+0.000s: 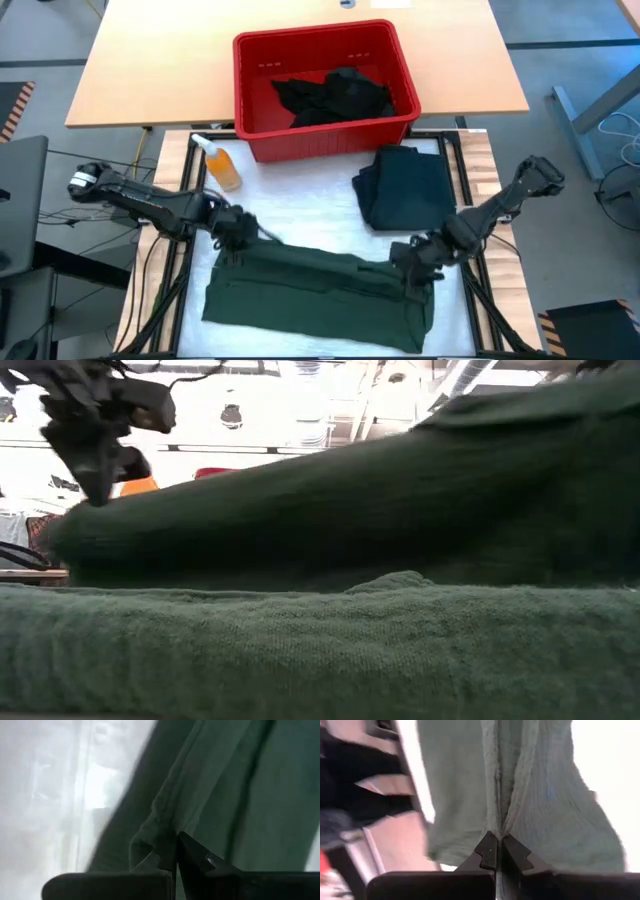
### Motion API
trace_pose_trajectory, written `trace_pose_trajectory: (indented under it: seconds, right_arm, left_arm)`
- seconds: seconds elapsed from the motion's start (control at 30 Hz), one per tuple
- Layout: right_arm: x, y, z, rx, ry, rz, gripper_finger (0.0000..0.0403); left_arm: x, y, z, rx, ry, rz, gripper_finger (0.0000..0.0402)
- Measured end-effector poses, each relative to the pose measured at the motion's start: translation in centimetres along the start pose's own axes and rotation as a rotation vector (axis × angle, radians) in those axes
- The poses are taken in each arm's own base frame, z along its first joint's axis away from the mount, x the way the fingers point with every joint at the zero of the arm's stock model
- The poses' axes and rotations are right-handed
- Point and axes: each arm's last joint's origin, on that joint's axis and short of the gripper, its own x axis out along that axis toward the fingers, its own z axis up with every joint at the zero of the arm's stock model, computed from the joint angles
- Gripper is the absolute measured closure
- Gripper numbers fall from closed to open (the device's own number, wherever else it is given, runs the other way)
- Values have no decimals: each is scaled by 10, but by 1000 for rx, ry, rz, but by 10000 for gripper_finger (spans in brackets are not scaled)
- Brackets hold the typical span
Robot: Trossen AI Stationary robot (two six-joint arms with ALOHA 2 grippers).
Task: Fold laundry
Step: Fold the green polo shirt
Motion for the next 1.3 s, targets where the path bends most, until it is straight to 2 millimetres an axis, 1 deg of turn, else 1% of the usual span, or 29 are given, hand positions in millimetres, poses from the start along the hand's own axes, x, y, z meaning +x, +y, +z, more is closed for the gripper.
trace_pose_trajectory:
  seconds: [0.1,0.2,0.3,0.37,0.5,0.67,0.83,0.97,1.1,1.2,1.3]
  right_arm:
    - [8,16,-3,36,-51,50,376]
    - [25,24,-2,29,-43,42,376]
    - [46,27,1,33,22,14,373]
    - [58,27,2,31,80,1,363]
    - [72,28,4,16,165,23,329]
    - [67,28,3,-2,165,49,282]
    - [50,28,1,-10,137,90,243]
    - [38,27,-1,-16,115,111,226]
    - [33,29,-5,-39,83,106,221]
    - [33,31,-10,-57,92,102,223]
    - [34,34,-15,-5,102,90,227]
  left_arm:
    - [7,-14,-6,2,42,-6,401]
    - [15,-24,-7,-14,60,-3,401]
    - [25,-30,-6,-22,73,7,401]
    - [32,-33,-6,-24,90,5,401]
    - [45,-40,-8,-13,162,-30,401]
    - [53,-46,-13,11,223,-48,401]
    - [54,-49,-14,3,231,-65,401]
    - [54,-50,-12,-18,217,-81,394]
    - [54,-53,-12,-21,239,-149,363]
    - [53,-55,-14,-20,301,-232,331]
    - [51,-57,-16,-34,370,-298,303]
